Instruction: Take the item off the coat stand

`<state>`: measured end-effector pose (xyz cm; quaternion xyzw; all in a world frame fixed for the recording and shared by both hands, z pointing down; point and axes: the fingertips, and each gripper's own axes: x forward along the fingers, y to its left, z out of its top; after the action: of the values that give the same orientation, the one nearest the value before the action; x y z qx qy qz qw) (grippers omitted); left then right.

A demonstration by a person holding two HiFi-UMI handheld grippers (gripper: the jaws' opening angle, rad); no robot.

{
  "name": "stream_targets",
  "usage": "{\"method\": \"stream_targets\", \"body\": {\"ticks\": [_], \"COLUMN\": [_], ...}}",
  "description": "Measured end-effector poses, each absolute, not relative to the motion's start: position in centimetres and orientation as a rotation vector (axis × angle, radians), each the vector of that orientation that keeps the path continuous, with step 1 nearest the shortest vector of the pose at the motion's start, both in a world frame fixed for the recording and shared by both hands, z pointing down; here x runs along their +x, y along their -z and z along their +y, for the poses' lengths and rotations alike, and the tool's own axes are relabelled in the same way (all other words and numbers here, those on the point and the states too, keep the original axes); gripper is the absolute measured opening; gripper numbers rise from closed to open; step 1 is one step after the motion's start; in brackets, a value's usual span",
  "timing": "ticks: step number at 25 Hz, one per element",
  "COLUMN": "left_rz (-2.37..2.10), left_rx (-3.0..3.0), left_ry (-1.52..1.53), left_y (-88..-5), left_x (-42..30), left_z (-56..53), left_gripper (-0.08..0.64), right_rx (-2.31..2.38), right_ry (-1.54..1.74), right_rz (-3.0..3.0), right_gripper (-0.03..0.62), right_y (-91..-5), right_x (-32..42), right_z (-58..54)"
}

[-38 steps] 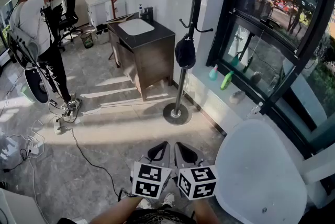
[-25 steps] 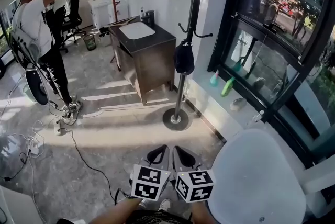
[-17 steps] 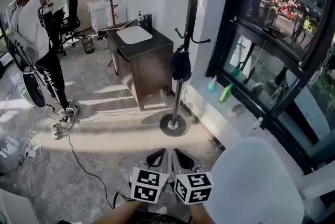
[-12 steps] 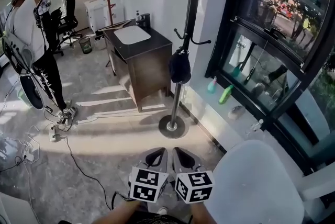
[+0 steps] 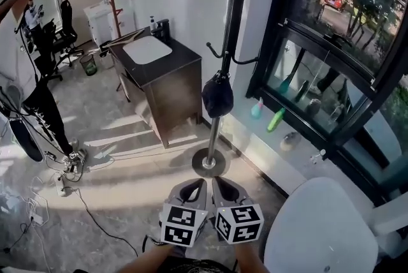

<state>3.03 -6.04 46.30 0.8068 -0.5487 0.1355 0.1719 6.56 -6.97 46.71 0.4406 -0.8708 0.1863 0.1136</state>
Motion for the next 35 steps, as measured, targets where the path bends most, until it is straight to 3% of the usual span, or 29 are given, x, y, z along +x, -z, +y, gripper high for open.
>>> {"method": "stream_targets", "body": {"ticks": [10, 15, 35], "left_rz": [-1.418, -1.386, -1.413], "left_rx": [2.396, 2.438, 2.449], "left_ry": [-0.353, -0.342, -0.320], "left_y": [-45.0, -44.8, -44.3], "left_x": [-1.4, -3.3, -7.1], "left_z": [-15.2, -17.9, -25.5], "left_gripper": [0.002, 0.002, 0.002], "right_rx": [1.471, 1.560, 1.682], "right_ry": [-0.491, -0.422, -0.327], "right_rz": [-2.454, -2.389, -2.302], "right_gripper": [0.029, 0.074, 0.138], "right_y": [-45.7, -45.3, -46.8], "right_x": [2.9, 1.5, 1.1], "right_z": [-16.9, -21.3, -32.9]}}
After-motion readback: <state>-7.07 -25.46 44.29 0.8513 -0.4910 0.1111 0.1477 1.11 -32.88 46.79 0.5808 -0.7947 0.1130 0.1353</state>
